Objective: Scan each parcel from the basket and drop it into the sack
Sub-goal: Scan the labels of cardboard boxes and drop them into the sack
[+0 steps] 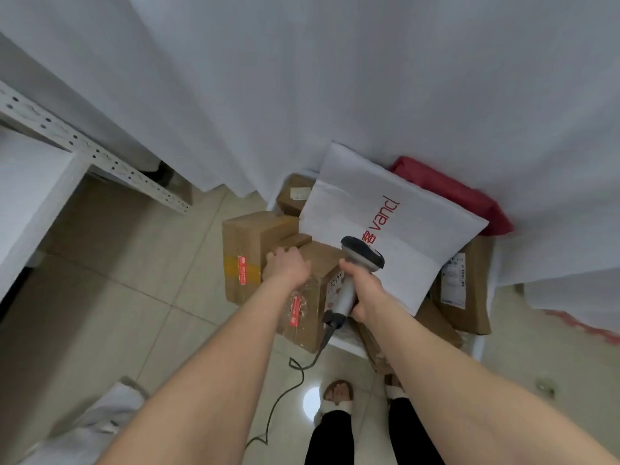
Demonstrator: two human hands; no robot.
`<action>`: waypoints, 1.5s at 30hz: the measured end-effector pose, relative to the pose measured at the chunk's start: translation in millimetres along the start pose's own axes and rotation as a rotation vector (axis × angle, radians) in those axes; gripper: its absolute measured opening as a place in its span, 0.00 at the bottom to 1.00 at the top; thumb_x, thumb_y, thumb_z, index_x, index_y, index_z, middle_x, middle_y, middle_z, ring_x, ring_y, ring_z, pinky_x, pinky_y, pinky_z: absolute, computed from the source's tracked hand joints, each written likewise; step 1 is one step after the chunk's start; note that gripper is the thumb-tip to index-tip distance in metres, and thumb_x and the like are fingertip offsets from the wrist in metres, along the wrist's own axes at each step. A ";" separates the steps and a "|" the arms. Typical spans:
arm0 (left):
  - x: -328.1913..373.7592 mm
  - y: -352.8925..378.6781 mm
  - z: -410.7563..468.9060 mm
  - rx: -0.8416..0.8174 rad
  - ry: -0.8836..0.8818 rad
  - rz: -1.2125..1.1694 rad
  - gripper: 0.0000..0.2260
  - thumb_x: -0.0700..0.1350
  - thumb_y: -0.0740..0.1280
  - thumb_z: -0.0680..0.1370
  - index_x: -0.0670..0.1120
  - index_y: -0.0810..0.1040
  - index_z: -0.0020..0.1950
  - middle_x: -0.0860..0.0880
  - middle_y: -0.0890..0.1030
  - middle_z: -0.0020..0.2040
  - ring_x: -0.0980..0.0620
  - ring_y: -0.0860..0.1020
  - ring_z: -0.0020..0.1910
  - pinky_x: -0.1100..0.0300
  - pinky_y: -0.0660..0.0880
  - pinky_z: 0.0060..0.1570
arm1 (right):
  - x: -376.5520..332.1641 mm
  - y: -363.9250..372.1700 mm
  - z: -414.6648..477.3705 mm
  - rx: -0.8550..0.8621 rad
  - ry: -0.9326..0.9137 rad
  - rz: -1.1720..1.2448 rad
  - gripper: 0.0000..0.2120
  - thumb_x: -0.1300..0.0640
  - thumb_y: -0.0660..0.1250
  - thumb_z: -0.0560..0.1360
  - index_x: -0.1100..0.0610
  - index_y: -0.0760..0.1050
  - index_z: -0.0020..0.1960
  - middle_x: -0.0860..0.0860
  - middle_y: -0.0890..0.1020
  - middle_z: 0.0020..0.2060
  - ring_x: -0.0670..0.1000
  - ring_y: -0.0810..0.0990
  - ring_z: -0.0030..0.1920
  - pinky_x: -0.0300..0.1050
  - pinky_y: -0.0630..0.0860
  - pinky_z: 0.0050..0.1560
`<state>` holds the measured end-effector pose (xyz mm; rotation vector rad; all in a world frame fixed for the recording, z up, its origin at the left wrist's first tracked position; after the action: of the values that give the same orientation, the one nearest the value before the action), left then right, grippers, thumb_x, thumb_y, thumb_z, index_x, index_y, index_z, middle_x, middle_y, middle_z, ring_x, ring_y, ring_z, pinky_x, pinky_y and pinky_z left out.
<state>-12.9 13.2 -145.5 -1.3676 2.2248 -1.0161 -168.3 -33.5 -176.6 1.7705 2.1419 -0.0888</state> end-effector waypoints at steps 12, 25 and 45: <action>-0.3 0.4 7.1 -0.065 -0.233 -0.420 0.25 0.58 0.68 0.72 0.43 0.75 0.63 0.43 0.74 0.66 0.40 0.72 0.64 0.48 0.71 0.64 | -10.1 -8.6 12.1 -0.025 0.076 -0.074 0.20 0.54 0.74 0.72 0.60 0.75 0.60 0.60 0.84 0.50 0.61 0.83 0.51 0.62 0.78 0.57; 62.9 -103.2 -85.5 -0.015 0.125 -0.530 0.55 0.53 0.79 0.63 0.57 0.44 0.78 0.43 0.49 0.76 0.40 0.53 0.75 0.44 0.57 0.73 | -124.1 8.6 -110.7 -0.157 -0.109 -0.065 0.10 0.57 0.69 0.76 0.60 0.77 0.55 0.57 0.82 0.47 0.54 0.81 0.38 0.42 0.78 0.31; 3.5 -298.3 -257.1 0.157 0.081 -1.144 0.20 0.57 0.64 0.69 0.46 0.72 0.54 0.43 0.72 0.48 0.50 0.70 0.40 0.59 0.67 0.36 | -195.0 30.5 -297.2 -0.216 -0.253 -0.298 0.19 0.54 0.74 0.73 0.59 0.76 0.61 0.54 0.79 0.41 0.55 0.77 0.41 0.48 0.74 0.40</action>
<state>17.7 28.2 246.9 -2.5885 1.2144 -1.5111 -178.8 -128.9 167.0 1.2425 2.1225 -0.1430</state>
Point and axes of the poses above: each hand's wrist, its own z-axis towards the middle knuckle, its own y-axis out of the palm, x = y × z, the point moved 7 cm from there along z, towards the middle knuckle
